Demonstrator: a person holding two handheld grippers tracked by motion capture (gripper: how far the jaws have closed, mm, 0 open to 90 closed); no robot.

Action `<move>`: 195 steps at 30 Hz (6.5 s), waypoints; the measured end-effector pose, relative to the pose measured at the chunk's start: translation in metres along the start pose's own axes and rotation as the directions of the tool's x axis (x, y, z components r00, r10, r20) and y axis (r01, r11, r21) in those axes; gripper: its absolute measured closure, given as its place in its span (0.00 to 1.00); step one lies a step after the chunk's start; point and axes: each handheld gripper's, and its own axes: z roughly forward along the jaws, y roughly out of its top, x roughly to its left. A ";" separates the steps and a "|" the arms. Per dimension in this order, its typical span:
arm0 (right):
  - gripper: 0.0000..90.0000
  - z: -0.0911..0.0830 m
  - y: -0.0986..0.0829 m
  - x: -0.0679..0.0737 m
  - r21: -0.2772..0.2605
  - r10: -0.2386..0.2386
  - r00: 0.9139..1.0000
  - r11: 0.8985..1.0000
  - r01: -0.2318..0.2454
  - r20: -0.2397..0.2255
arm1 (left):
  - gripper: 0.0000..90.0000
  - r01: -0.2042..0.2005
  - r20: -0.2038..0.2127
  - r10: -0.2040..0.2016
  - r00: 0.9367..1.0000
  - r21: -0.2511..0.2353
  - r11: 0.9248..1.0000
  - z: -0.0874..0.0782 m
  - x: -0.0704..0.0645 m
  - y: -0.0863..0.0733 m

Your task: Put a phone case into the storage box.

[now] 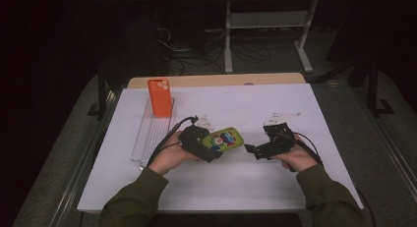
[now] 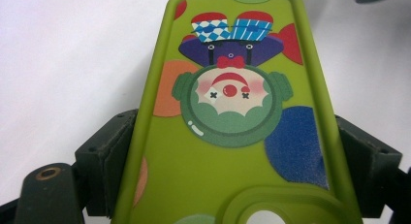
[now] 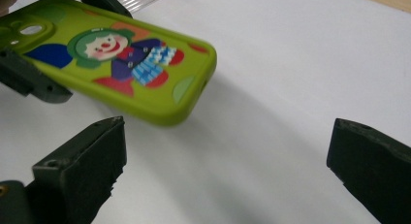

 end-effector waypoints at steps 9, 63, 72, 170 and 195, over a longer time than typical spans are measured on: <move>0.07 0.005 -0.010 0.003 -0.006 0.031 0.999 0.999 -0.031 0.011 | 0.17 0.029 -0.023 -0.030 0.999 -0.021 0.999 -0.003 0.004 -0.001; 0.04 0.021 -0.022 0.055 0.123 -0.672 0.636 0.718 0.685 0.379 | 0.17 0.055 -0.021 -0.056 0.998 -0.072 0.996 -0.006 0.006 -0.002; 0.04 0.022 -0.021 0.061 0.143 -0.739 0.559 0.642 0.753 0.375 | 0.17 0.046 -0.020 -0.047 0.999 -0.061 0.997 -0.005 0.004 0.000; 0.85 0.040 -0.026 0.085 0.202 -0.797 0.395 0.526 0.826 0.457 | 0.00 0.004 0.045 0.005 0.999 -0.202 0.979 -0.025 0.006 0.000; 0.85 0.016 -0.002 0.043 -0.083 -0.250 0.941 0.958 0.275 0.227 | 0.00 0.036 0.012 -0.034 0.999 -0.266 0.963 -0.031 0.014 -0.002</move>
